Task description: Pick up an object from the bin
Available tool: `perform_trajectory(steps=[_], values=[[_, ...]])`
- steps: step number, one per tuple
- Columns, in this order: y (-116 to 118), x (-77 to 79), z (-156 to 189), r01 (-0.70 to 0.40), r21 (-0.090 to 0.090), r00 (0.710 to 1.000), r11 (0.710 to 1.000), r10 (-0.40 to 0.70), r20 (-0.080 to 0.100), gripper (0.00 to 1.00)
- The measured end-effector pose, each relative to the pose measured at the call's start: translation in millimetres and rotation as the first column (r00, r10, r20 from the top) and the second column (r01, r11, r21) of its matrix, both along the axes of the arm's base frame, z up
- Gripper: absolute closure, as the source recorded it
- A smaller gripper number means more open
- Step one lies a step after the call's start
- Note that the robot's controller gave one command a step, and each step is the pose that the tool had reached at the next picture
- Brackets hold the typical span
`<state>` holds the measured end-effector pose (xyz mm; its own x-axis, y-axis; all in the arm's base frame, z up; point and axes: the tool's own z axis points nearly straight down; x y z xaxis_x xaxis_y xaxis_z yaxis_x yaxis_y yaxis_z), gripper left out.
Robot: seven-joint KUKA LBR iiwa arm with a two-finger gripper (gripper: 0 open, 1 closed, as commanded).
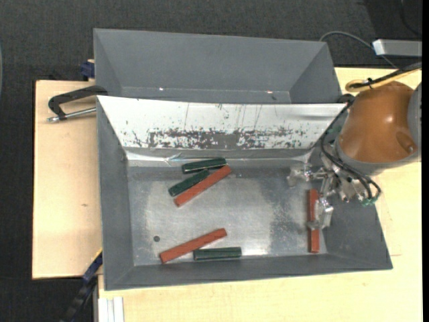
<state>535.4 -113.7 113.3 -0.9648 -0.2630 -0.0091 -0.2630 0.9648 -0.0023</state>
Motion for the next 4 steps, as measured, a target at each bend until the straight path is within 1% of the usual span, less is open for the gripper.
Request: perform_trajectory(steps=[1,2,3,4], values=[[-3.5,-25.0,-11.4,-0.158,0.001,0.987,0.987,0.158,-0.009,0.00],[-7.6,-25.9,1.4,-0.349,-0.002,0.937,0.937,0.349,-0.003,0.00],[-17.3,-30.0,-44.0,-0.538,0.001,0.843,0.843,0.538,-0.009,0.00],[-9.8,-29.5,-42.4,-0.738,-0.002,0.675,0.675,0.738,-0.004,1.00]])
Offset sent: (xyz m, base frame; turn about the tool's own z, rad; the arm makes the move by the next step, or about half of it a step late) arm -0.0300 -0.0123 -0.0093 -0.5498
